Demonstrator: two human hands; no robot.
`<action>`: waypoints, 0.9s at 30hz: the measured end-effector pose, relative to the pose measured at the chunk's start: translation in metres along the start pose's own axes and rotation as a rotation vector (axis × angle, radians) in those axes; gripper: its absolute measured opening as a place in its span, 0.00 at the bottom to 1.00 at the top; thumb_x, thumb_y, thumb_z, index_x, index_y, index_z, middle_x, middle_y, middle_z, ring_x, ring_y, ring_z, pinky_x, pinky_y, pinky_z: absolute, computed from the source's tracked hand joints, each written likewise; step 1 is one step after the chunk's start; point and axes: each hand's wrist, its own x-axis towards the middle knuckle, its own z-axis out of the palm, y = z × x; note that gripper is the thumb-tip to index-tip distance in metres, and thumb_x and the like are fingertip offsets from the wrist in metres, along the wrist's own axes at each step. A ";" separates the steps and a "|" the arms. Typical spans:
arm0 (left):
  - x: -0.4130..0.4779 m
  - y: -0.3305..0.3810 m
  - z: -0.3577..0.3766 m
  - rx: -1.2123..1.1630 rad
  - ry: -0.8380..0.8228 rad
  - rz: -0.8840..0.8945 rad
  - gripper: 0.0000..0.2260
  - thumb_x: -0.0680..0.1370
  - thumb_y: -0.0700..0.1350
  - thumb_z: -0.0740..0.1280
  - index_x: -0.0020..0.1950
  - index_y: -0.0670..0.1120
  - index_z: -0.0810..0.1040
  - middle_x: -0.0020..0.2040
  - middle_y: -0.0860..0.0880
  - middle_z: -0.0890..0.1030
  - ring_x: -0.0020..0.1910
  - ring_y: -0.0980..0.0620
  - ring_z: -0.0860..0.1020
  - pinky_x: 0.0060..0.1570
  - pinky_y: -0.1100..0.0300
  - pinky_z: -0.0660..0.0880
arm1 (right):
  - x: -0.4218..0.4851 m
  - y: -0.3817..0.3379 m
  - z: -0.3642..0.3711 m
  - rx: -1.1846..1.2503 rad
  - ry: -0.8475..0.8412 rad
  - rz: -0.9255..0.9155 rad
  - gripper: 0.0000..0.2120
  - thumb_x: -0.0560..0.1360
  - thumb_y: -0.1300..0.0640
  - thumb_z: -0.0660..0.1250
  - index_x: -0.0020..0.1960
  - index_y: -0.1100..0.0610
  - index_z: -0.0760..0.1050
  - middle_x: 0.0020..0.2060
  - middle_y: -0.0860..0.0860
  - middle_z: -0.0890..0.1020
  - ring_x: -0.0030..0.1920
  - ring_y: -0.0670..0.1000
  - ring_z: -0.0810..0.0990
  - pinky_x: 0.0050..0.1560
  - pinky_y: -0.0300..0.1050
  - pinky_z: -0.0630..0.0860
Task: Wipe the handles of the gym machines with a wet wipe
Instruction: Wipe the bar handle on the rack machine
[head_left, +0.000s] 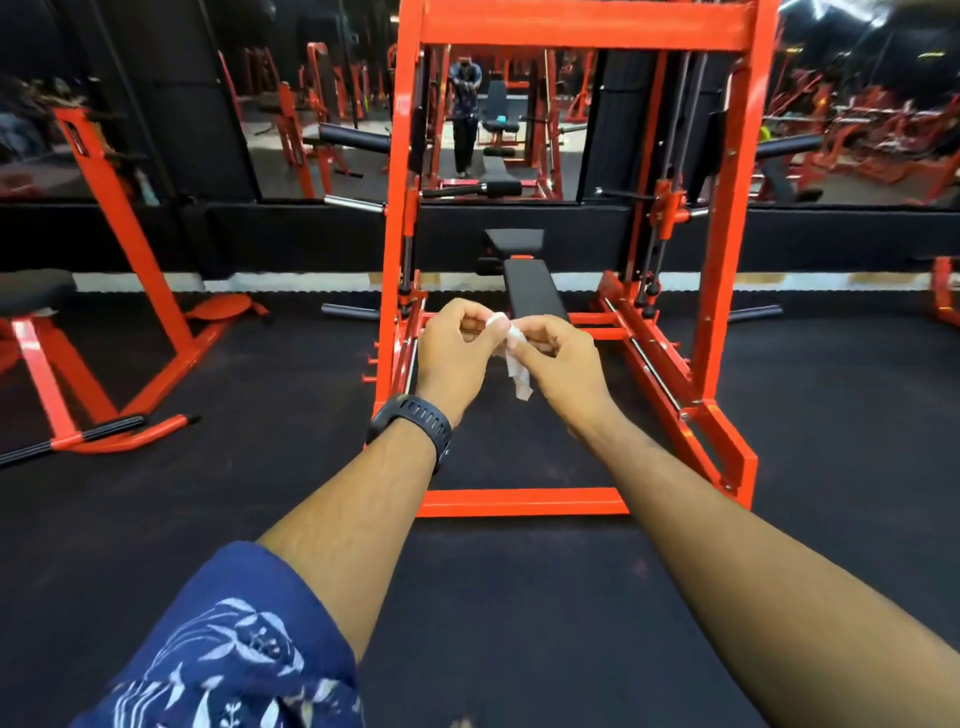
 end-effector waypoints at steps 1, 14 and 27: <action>0.022 -0.016 0.008 -0.020 0.000 -0.006 0.02 0.78 0.42 0.72 0.48 0.46 0.80 0.44 0.52 0.83 0.43 0.54 0.83 0.46 0.55 0.82 | 0.027 0.018 0.004 -0.004 0.015 -0.001 0.05 0.79 0.58 0.69 0.54 0.56 0.82 0.44 0.43 0.85 0.48 0.43 0.84 0.50 0.39 0.80; 0.326 -0.224 0.115 0.045 0.024 -0.153 0.03 0.79 0.39 0.69 0.47 0.46 0.81 0.40 0.48 0.84 0.38 0.50 0.82 0.42 0.52 0.81 | 0.340 0.233 0.066 0.009 -0.004 0.109 0.09 0.79 0.46 0.67 0.51 0.52 0.80 0.43 0.50 0.85 0.43 0.50 0.83 0.45 0.52 0.82; 0.598 -0.415 0.241 0.008 0.122 -0.252 0.10 0.79 0.36 0.69 0.47 0.53 0.80 0.44 0.52 0.83 0.44 0.54 0.81 0.42 0.65 0.76 | 0.637 0.463 0.079 0.166 -0.038 0.212 0.07 0.79 0.61 0.67 0.48 0.52 0.81 0.45 0.50 0.85 0.48 0.53 0.84 0.47 0.43 0.80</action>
